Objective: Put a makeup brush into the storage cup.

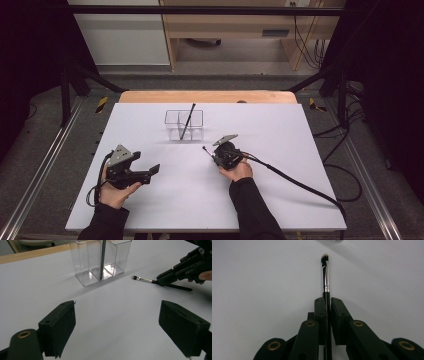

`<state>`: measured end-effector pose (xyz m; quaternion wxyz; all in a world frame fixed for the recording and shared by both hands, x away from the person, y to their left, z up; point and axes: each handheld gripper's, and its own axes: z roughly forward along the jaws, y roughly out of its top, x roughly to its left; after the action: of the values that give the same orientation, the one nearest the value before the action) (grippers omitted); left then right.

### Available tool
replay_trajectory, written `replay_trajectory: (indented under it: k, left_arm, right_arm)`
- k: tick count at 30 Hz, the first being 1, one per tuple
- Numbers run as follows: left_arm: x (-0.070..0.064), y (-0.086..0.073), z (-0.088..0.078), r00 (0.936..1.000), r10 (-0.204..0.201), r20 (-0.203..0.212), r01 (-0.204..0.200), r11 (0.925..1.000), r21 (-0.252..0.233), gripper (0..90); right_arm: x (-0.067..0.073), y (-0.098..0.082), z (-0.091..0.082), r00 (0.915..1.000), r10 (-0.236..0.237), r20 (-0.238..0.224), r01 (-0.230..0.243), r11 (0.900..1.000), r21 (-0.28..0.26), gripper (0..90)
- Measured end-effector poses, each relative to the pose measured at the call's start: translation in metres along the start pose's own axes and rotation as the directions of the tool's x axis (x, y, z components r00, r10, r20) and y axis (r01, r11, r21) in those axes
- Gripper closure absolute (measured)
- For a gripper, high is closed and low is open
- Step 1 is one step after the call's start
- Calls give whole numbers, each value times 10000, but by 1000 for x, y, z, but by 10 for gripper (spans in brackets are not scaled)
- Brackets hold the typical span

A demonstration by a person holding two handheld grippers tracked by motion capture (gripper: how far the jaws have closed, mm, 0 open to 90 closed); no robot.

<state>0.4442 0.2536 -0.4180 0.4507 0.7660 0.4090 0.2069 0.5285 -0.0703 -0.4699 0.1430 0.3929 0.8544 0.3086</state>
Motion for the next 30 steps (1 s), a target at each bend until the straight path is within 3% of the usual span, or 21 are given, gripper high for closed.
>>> replay_trajectory:
  k: [13,15,16,20,25,30]
  left_arm:
    - [-1,0,0,10000,57,27,-57,10000,37,133]
    - [0,0,0,10000,60,30,-60,10000,36,133]
    - [0,0,0,10000,38,35,-39,10000,27,133]
    - [0,0,0,10000,43,31,-43,10000,25,133]
    - [0,1,0,10000,51,40,-51,10000,43,133]
    - [0,1,0,10000,63,45,-64,10000,63,133]
  right_arm:
    - [-2,0,-4,9988,-378,-297,389,9985,376,832]
    - [-2,0,-4,9988,-393,-283,404,9984,385,801]
    - [-1,1,-6,9987,-440,-247,447,9986,294,741]
    - [-1,3,-12,9983,-520,-251,525,9984,230,689]
    - [-6,19,-26,9970,-711,-305,730,9950,679,641]
    - [-6,28,-27,9950,-930,-351,965,9886,1152,630]
